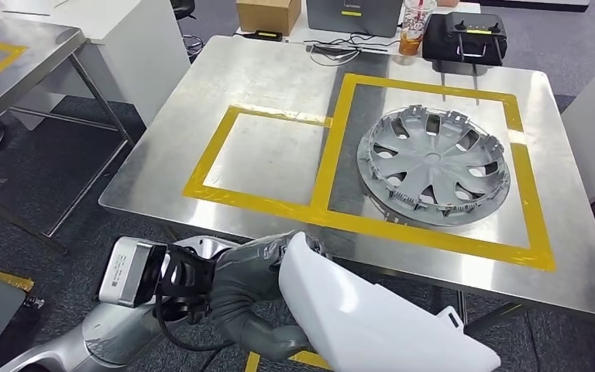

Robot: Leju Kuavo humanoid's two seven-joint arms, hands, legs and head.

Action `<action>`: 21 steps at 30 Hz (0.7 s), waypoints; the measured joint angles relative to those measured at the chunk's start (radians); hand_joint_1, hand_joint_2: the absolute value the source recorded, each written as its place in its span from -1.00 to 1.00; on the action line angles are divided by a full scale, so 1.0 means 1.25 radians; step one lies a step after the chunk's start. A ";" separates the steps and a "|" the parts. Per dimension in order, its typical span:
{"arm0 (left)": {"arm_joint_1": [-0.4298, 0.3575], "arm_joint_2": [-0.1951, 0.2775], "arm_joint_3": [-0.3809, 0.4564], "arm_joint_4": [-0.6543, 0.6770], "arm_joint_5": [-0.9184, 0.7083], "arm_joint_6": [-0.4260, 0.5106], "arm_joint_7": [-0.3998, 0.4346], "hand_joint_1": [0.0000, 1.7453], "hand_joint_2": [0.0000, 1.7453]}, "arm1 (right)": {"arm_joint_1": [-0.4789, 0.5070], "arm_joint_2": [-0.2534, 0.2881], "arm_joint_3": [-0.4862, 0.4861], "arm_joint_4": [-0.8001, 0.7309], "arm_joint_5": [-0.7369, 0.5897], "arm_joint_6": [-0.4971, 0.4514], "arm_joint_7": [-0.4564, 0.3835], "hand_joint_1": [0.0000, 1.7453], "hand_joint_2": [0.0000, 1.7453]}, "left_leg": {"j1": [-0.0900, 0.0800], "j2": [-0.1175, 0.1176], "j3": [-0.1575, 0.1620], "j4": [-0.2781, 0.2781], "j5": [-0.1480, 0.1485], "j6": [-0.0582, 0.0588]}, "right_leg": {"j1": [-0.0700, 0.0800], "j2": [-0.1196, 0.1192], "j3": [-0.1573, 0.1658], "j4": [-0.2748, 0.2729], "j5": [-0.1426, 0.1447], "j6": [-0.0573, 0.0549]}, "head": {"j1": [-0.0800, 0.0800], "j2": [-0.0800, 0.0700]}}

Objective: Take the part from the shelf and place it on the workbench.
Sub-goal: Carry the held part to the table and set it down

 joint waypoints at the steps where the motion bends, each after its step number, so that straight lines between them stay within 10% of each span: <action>1: 0.000 0.001 0.000 -0.001 0.000 0.000 0.000 1.00 1.00 | 0.000 -0.002 -0.001 0.001 0.000 -0.001 0.000 -1.00 -1.00 | 0.003 -0.001 -0.029 0.052 -0.018 -0.005 | 0.000 0.003 0.004 0.000 -0.003 -0.003 | 0.000 0.000; 3: 0.001 0.003 0.000 -0.001 0.000 -0.001 0.000 1.00 1.00 | -0.002 -0.004 -0.005 0.003 0.000 0.001 0.000 -1.00 -1.00 | 0.008 -0.001 -0.102 0.161 -0.045 -0.012 | 0.000 0.011 0.012 0.000 -0.010 -0.005 | 0.000 0.000; 5: 0.002 0.005 -0.001 -0.001 0.000 -0.003 0.000 1.00 1.00 | -0.001 -0.005 -0.010 0.004 0.000 0.005 0.000 -1.00 -1.00 | 0.011 -0.002 -0.136 0.176 -0.015 -0.010 | 0.000 0.021 0.023 0.000 -0.019 -0.004 | -0.001 0.000; 9: -0.002 0.006 -0.001 -0.001 0.000 -0.003 0.000 1.00 1.00 | -0.004 -0.003 -0.016 0.007 -0.001 0.008 0.000 -1.00 -1.00 | 0.007 -0.027 -0.071 -0.021 0.112 0.010 | 0.000 0.041 0.044 -0.002 -0.035 0.002 | 0.000 0.000; 14: -0.005 -0.001 -0.002 -0.003 0.000 -0.005 -0.001 1.00 1.00 | -0.003 -0.001 -0.023 0.009 -0.002 0.010 0.000 -1.00 -1.00 | 0.005 -0.029 -0.038 -0.074 0.111 0.025 | -0.001 0.037 0.043 -0.001 -0.045 0.020 | -0.002 0.000; 19: -0.007 -0.005 -0.009 -0.005 -0.002 -0.006 0.001 1.00 1.00 | -0.007 -0.005 -0.030 0.010 -0.003 0.011 0.000 -1.00 -1.00 | 0.000 -0.012 -0.011 -0.091 0.101 0.038 | 0.003 0.010 -0.084 0.204 -0.104 0.016 | 0.001 0.000; 21: -0.007 -0.005 -0.012 -0.005 -0.004 -0.006 0.001 1.00 1.00 | -0.005 -0.006 -0.033 0.011 -0.003 0.012 0.000 -1.00 -1.00 | -0.002 -0.008 -0.004 -0.087 0.092 0.037 | 0.003 0.006 -0.087 0.175 -0.071 0.029 | 0.001 0.000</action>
